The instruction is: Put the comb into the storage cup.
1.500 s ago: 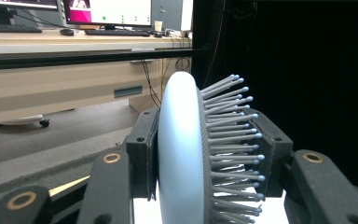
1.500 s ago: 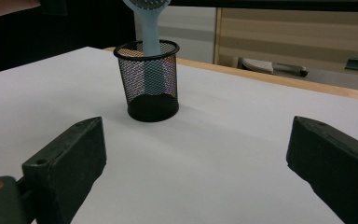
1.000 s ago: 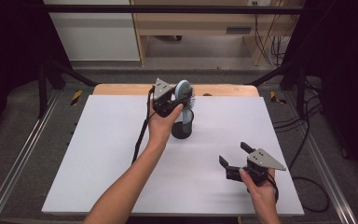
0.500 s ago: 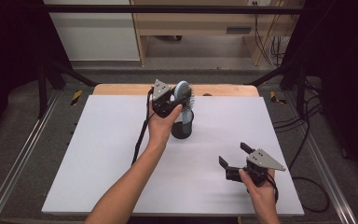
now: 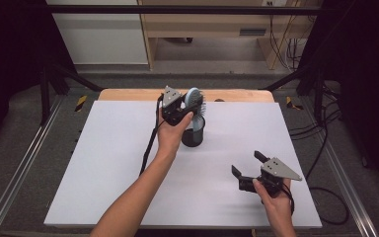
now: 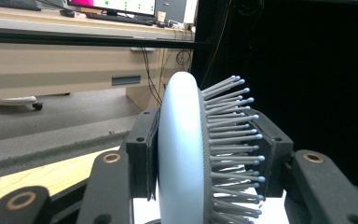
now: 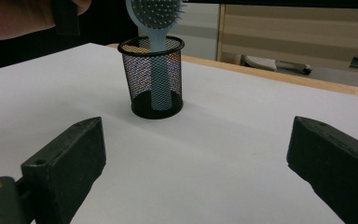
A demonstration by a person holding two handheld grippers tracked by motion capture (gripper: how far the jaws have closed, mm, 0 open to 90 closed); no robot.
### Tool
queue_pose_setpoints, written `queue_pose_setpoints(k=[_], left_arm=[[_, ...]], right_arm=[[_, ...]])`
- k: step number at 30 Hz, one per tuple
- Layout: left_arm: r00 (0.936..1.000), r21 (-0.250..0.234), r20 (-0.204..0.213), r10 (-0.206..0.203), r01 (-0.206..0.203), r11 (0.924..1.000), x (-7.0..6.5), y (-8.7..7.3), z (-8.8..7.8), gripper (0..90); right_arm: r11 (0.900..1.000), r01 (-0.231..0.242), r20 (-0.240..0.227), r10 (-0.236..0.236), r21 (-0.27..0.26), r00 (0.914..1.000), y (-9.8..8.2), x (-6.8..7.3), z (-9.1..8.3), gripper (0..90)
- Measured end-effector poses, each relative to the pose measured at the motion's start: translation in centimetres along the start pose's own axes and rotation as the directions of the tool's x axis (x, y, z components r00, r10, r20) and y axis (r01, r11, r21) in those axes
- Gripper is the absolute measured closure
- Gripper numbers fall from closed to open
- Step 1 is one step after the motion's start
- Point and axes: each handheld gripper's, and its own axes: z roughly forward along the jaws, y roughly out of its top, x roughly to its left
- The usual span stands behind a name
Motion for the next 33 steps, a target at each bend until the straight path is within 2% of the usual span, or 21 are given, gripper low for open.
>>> queue_pose_setpoints(k=[13, 26, 33], left_arm=[[0.9998, 0.010, -0.005, -0.019, 0.019, 0.9998, 0.9, 0.1, -0.4, 50.5], [0.9976, 0.007, -0.016, -0.067, 0.067, 0.9977, 1.8, 0.0, -0.6, 50.1], [0.9973, 0.006, -0.016, -0.072, 0.072, 0.9974, 2.2, -0.1, -0.9, 49.9]], right_arm=[[1.000, -0.002, -0.004, 0.003, 0.004, 1.0000, 0.0, 0.2, 0.1, 4.7], [1.000, -0.001, -0.003, 0.001, 0.006, 1.0000, 0.0, 0.2, 0.2, 4.6], [1.000, 0.001, -0.004, -0.001, 0.007, 1.0000, 0.0, 0.2, 0.2, 4.5]])
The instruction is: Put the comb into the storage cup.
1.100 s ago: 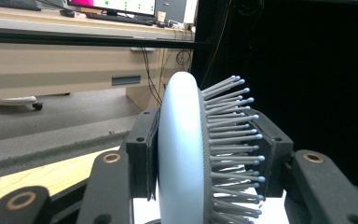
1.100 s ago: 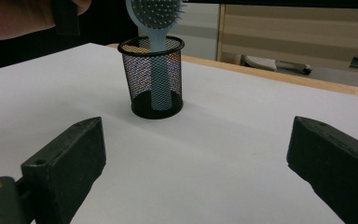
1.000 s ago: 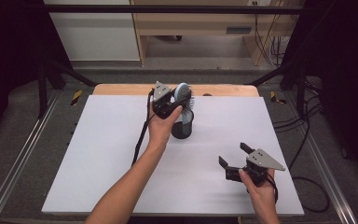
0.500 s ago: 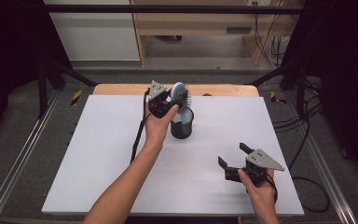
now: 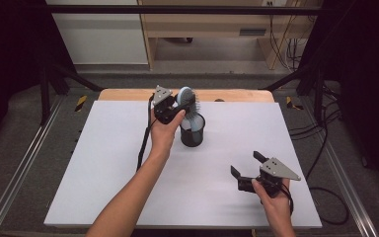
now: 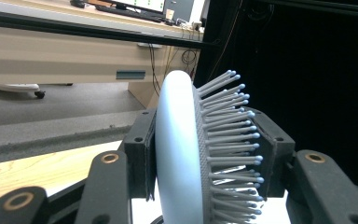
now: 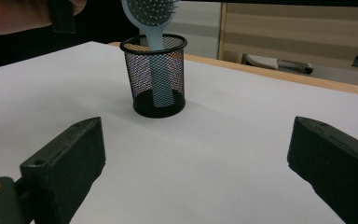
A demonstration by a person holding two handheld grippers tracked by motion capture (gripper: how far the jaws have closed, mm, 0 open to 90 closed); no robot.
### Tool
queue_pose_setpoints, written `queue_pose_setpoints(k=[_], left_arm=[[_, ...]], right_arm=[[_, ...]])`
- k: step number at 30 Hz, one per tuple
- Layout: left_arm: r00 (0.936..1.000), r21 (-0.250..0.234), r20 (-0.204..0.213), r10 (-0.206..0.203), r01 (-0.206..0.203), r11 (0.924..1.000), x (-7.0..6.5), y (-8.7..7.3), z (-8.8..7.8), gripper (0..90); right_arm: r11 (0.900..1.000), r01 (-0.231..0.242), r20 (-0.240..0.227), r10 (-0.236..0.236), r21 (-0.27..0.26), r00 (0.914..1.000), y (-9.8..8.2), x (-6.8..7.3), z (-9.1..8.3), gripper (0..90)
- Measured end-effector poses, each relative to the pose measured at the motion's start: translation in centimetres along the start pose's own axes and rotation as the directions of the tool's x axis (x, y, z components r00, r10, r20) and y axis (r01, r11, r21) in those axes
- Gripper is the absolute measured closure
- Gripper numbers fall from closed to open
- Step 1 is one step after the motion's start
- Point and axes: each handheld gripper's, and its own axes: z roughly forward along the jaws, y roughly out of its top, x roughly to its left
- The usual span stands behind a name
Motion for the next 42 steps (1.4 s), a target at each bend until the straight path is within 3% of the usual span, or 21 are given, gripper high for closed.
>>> queue_pose_setpoints(k=[5, 19, 42], left_arm=[[0.9996, -0.002, 0.001, -0.029, 0.029, 0.9996, 0.4, 0.0, -0.1, 49.8], [0.9983, -0.002, 0.004, -0.058, 0.058, 0.9983, 1.1, -0.1, -0.5, 49.7], [0.9879, -0.009, 0.002, -0.155, 0.155, 0.9879, 2.9, -0.4, -0.6, 49.6]], right_arm=[[1.000, 0.000, 0.001, 0.000, -0.003, 1.0000, 0.0, -0.1, 0.0, 4.5], [1.000, 0.002, -0.007, -0.002, 0.000, 1.0000, 0.0, 0.1, 0.1, 4.2], [1.000, -0.003, -0.009, 0.003, 0.003, 1.0000, 0.0, 0.0, 0.0, 4.1]])
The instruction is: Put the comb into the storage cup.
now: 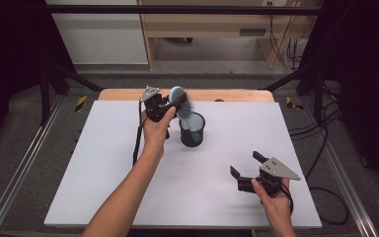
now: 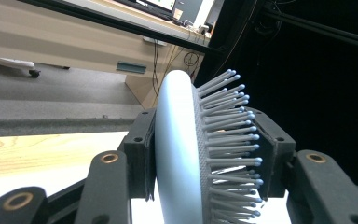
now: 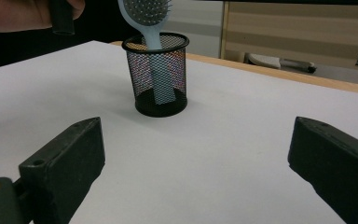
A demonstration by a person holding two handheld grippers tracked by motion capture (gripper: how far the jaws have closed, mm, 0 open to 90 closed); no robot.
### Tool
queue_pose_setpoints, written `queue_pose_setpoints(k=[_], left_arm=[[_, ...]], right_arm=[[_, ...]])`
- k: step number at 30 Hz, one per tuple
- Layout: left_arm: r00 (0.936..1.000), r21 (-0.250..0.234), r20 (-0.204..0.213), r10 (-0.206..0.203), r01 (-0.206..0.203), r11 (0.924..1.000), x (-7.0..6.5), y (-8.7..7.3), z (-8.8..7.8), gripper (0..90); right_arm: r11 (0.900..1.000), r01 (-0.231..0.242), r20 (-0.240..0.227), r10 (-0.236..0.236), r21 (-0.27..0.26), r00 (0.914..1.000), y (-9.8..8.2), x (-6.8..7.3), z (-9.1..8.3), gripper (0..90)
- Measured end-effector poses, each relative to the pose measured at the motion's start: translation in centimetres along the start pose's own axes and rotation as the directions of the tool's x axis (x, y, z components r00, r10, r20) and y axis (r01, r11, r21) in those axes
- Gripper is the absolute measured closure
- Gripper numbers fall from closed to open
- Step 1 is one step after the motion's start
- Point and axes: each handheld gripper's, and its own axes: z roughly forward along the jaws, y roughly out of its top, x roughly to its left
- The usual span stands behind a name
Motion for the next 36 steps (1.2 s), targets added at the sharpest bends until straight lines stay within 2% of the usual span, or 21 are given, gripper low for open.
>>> queue_pose_setpoints(k=[5, 16, 24, 30, 36], left_arm=[[0.9998, 0.006, 0.002, -0.022, 0.022, 0.9997, 0.6, 0.0, -0.2, 49.5], [0.9987, 0.008, 0.008, -0.050, 0.050, 0.9987, 1.1, 0.1, -0.2, 49.3], [0.9989, 0.009, 0.008, -0.046, 0.046, 0.9989, 1.1, 0.0, -0.2, 49.3], [0.9973, 0.009, 0.002, -0.074, 0.074, 0.9972, 1.4, 0.1, -0.3, 49.2], [0.9970, 0.013, -0.003, -0.078, 0.078, 0.9969, 1.6, 0.0, -0.4, 48.8]], right_arm=[[1.000, 0.002, -0.002, -0.002, 0.002, 1.0000, 0.0, 0.0, 0.1, 4.0], [1.000, 0.002, -0.007, -0.002, 0.008, 1.0000, -0.1, 0.1, 0.2, 3.9], [1.000, 0.001, -0.002, -0.001, 0.001, 1.0000, 0.0, -0.1, -0.1, 3.7], [1.000, -0.003, 0.002, 0.003, -0.004, 1.0000, 0.0, -0.2, -0.2, 3.7], [1.000, -0.007, 0.000, 0.007, -0.002, 1.0000, 0.0, -0.3, -0.3, 3.6]])
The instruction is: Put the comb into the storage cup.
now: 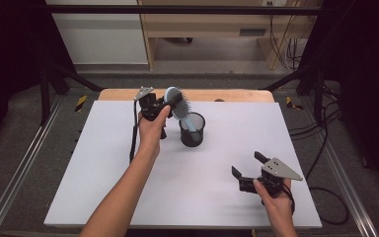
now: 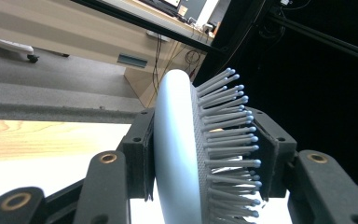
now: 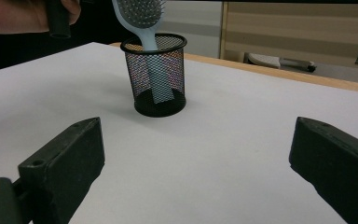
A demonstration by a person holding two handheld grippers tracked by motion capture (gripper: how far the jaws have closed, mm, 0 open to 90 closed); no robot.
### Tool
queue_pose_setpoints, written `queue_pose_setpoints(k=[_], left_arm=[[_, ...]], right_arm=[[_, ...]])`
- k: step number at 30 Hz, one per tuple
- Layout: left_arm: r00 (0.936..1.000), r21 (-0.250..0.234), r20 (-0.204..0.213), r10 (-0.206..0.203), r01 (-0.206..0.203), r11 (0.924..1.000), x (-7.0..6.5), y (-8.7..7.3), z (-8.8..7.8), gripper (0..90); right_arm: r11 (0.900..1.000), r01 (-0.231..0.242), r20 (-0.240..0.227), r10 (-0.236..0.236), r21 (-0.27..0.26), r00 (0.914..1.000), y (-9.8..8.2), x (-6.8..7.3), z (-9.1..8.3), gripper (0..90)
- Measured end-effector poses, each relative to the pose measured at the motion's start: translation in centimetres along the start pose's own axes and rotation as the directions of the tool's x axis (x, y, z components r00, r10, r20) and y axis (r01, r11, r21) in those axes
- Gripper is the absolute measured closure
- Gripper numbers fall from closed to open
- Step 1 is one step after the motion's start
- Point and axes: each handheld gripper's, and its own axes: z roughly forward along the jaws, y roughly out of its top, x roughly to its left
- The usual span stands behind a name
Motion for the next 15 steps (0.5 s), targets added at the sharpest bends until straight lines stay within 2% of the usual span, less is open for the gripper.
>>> queue_pose_setpoints(k=[15], left_arm=[[0.9998, 0.005, 0.000, -0.022, 0.022, 0.9997, 0.58, 0.01, -0.13, 48.3]], right_arm=[[1.000, 0.004, 0.000, -0.004, 0.000, 1.0000, 0.00, 0.11, 0.04, 3.6]])
